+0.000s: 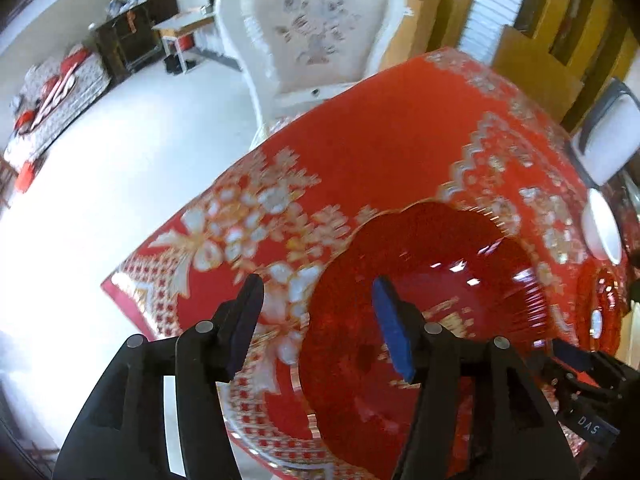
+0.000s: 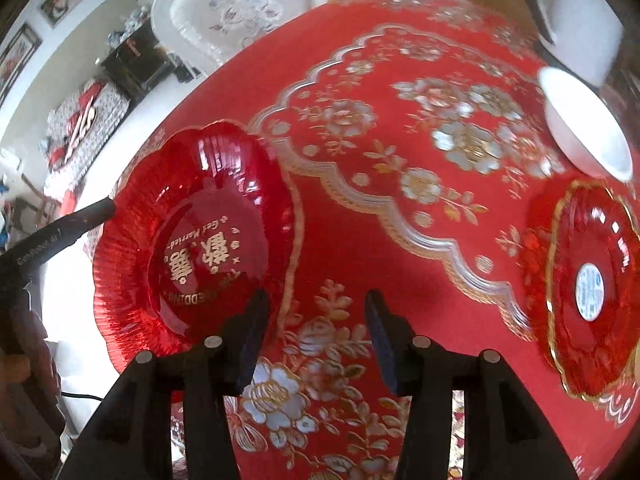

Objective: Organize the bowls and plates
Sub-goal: 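Hold the wedding plate up with the left tool while the right tool moves toward the sticker plate, then grasp the rim of the small red sticker plate with the right tool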

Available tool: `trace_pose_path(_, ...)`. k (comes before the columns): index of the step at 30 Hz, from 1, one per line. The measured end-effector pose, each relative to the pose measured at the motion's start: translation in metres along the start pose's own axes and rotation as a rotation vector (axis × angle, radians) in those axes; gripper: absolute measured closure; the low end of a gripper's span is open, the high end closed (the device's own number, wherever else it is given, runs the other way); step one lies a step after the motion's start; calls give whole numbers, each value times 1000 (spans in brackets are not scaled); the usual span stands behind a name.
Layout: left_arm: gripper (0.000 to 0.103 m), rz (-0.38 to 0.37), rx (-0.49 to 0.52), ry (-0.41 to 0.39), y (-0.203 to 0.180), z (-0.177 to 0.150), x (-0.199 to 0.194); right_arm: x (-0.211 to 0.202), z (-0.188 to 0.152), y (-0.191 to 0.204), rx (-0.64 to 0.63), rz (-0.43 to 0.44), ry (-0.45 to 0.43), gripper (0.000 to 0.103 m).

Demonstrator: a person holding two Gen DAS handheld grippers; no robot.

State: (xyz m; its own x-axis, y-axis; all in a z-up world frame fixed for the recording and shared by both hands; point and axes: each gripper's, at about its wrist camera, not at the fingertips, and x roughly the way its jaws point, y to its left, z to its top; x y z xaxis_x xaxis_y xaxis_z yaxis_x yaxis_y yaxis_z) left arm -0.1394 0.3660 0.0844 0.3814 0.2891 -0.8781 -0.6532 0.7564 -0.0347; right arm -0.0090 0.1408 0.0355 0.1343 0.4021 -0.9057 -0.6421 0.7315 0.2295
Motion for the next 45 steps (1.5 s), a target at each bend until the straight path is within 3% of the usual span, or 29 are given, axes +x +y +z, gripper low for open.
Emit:
trace_pose_path(10, 46, -175, 161, -14, -108, 14, -22, -59, -15, -61, 152, 58, -106, 48)
trace_pose_path(20, 46, -314, 355, 45, -239, -1, -15, -106, -53, -168, 389, -97, -159, 48)
trace_pose_path(27, 46, -322, 393, 149, -289, -19, 23, -102, -72, -214, 517, -142, -136, 48)
trace_pose_path(32, 46, -308, 406, 159, -303, -23, 35, -91, -68, -224, 530, -132, -129, 48)
trace_pose_path(45, 46, -249, 494, 210, -334, -33, 59, -71, -51, -227, 413, -129, -139, 51)
